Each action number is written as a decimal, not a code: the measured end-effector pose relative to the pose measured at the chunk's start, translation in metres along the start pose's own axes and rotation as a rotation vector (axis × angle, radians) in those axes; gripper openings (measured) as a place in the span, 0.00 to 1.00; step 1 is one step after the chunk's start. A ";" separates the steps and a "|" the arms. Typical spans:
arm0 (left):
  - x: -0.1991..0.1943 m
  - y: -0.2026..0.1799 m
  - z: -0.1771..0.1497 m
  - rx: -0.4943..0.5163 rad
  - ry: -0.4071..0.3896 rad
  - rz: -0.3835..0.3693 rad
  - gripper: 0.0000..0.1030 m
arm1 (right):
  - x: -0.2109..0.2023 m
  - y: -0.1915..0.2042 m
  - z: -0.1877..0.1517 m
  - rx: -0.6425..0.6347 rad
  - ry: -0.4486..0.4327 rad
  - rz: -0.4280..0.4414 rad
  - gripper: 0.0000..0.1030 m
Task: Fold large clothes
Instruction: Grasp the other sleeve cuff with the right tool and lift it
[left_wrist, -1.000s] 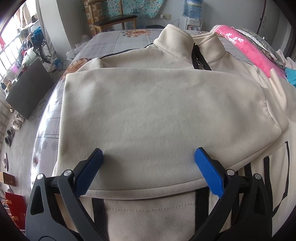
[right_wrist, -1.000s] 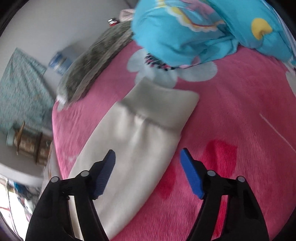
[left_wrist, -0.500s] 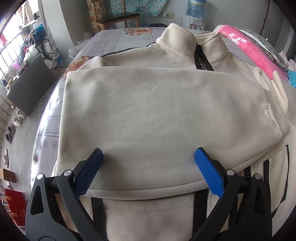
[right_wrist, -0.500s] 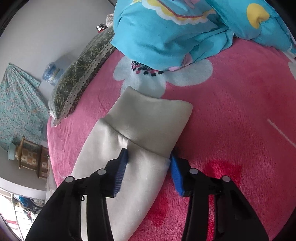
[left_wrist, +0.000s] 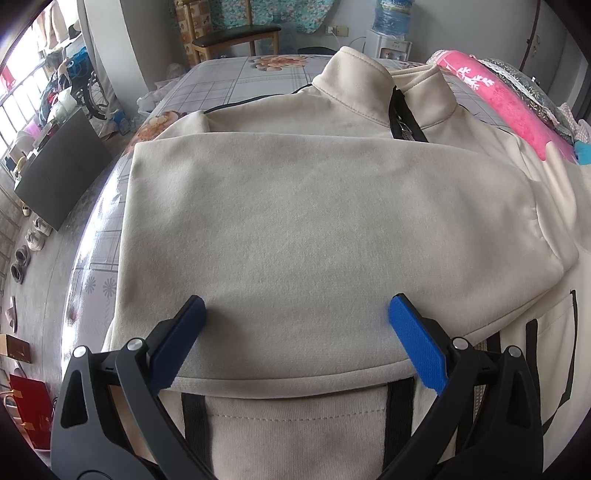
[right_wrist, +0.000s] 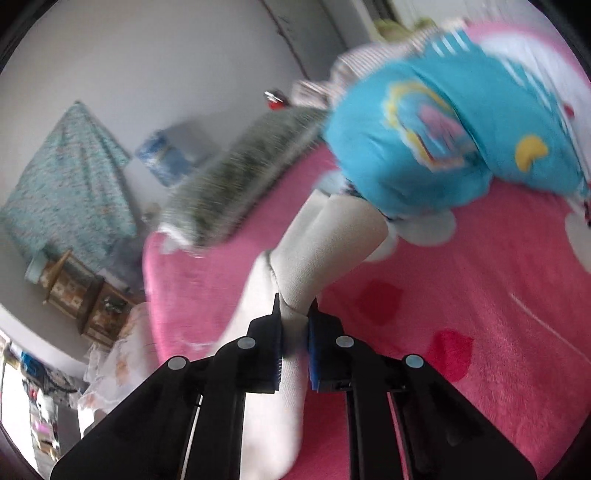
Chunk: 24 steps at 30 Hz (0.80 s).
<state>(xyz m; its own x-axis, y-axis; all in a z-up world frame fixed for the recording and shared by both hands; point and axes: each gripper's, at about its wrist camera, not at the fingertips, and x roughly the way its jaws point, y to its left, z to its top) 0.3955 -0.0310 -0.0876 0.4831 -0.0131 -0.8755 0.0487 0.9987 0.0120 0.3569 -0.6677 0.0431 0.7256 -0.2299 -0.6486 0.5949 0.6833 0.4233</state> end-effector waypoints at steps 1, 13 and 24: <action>0.000 0.000 0.000 -0.001 0.001 0.000 0.94 | -0.010 0.010 0.000 -0.017 -0.014 0.019 0.11; 0.001 0.000 0.001 0.004 0.010 -0.001 0.94 | -0.083 0.100 -0.021 -0.149 -0.058 0.211 0.11; 0.007 0.004 0.010 0.025 0.098 -0.012 0.94 | -0.111 0.154 -0.057 -0.177 0.026 0.309 0.11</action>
<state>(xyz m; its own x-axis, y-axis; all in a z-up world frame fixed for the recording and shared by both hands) 0.4078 -0.0273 -0.0887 0.3947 -0.0186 -0.9186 0.0757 0.9971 0.0124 0.3480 -0.4976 0.1445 0.8514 0.0221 -0.5240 0.2783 0.8278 0.4871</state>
